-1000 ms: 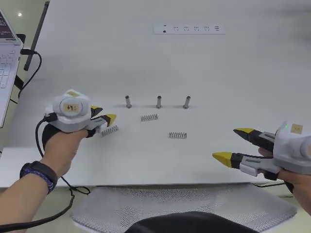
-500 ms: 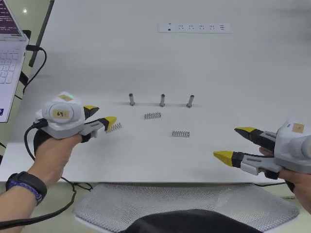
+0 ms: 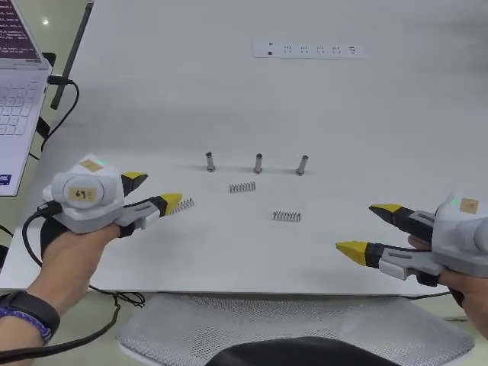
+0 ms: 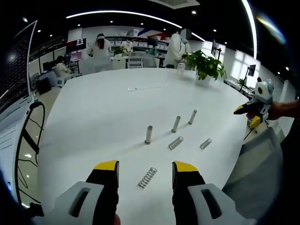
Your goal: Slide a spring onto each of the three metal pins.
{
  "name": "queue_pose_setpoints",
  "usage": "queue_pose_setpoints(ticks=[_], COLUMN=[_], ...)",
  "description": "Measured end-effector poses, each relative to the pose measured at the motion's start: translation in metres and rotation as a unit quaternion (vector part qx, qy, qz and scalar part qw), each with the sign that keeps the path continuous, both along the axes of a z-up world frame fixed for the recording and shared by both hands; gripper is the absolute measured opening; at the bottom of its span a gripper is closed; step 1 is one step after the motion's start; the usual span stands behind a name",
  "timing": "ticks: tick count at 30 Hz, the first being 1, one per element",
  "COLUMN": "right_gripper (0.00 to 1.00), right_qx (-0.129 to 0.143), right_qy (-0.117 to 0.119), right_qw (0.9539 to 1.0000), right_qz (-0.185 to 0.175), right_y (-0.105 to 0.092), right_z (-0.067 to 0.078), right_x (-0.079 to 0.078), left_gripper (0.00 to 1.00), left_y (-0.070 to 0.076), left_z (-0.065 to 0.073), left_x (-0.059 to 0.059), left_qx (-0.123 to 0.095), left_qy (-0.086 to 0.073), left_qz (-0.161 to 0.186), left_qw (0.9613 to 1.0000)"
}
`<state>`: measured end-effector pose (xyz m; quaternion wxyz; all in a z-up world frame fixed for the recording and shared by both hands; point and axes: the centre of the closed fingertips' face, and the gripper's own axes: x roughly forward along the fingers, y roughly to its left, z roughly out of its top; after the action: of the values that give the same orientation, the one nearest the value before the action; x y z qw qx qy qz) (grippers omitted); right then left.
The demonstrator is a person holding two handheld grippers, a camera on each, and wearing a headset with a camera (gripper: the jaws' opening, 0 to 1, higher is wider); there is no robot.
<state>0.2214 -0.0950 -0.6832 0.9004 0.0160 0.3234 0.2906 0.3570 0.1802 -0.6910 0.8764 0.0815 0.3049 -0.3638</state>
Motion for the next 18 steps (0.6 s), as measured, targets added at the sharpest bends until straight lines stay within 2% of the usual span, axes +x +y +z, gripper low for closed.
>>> queue_pose_setpoints(ticks=[5,18], right_gripper=[0.59,0.59], right_qx=[-0.001,0.0], right_qy=[0.001,0.0], right_qw=[1.0,1.0], right_qz=[0.002,0.004], right_y=[0.0005,0.0014], right_z=[-0.0005,-0.0005], right_x=[0.0004,0.0016], left_gripper=[0.41,0.4], left_y=[0.0,-0.0012], left_z=[0.0002,0.0006], left_x=[-0.0044,-0.0057], left_qx=[-0.001,0.007], left_qy=[0.001,0.0], left_qz=[-0.004,-0.017], left_qw=[1.0,0.9998])
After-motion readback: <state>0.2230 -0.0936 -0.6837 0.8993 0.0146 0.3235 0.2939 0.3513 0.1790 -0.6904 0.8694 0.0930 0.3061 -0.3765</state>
